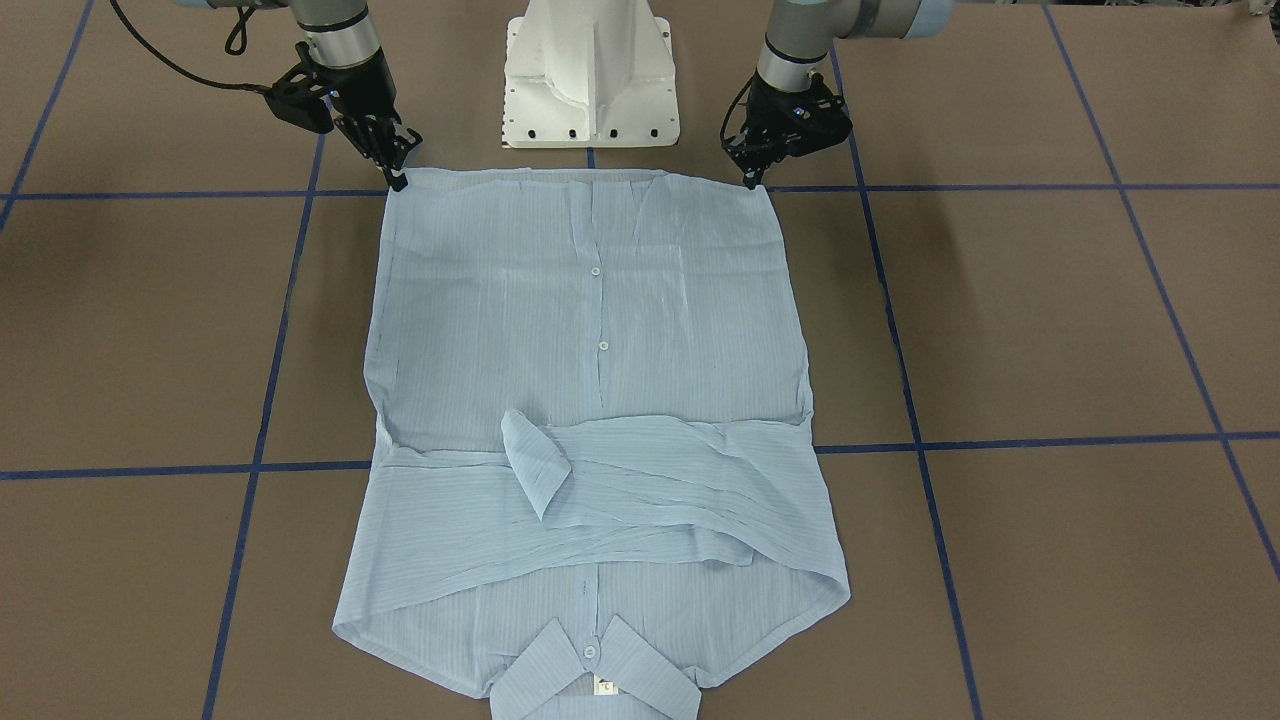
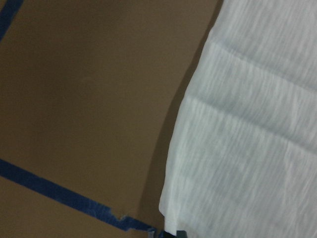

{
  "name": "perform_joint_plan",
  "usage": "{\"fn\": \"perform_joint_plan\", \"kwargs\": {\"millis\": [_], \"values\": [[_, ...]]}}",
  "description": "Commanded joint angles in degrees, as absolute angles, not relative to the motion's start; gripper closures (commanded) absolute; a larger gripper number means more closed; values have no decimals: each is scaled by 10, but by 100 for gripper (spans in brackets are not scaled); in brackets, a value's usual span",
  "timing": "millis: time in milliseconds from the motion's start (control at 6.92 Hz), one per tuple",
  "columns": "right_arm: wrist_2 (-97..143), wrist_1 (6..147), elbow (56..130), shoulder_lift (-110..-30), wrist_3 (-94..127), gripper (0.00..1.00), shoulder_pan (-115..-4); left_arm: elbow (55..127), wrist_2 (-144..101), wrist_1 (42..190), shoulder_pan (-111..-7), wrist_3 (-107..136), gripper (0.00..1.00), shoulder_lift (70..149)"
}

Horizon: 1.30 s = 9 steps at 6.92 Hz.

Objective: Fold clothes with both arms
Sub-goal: 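Grasp both hem corners nearest the robot with the left and right grippers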

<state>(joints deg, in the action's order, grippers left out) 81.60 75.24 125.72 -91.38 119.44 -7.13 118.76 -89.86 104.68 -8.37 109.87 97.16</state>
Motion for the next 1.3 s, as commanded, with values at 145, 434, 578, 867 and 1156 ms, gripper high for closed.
{"fn": "perform_joint_plan", "kwargs": {"millis": [145, 434, 578, 867, 1156], "values": [[815, 751, 1284, -925, 1195, 100, -83, 1235, -898, 1043, -85, 1100, 100, 958], [818, 752, 1327, -950, 1225, 100, -76, 1322, -898, 1018, -69, 1147, 100, 930], [818, 753, 1368, -981, 1231, 100, -60, 1355, -897, 996, -48, 1177, 100, 930], [820, 755, 1452, -1032, 1266, 100, -37, 1407, -893, 994, -23, 1242, 100, 934], [820, 777, 1472, -1021, 1259, 100, -88, 1429, -897, 993, -94, 1215, 100, 943]]}}
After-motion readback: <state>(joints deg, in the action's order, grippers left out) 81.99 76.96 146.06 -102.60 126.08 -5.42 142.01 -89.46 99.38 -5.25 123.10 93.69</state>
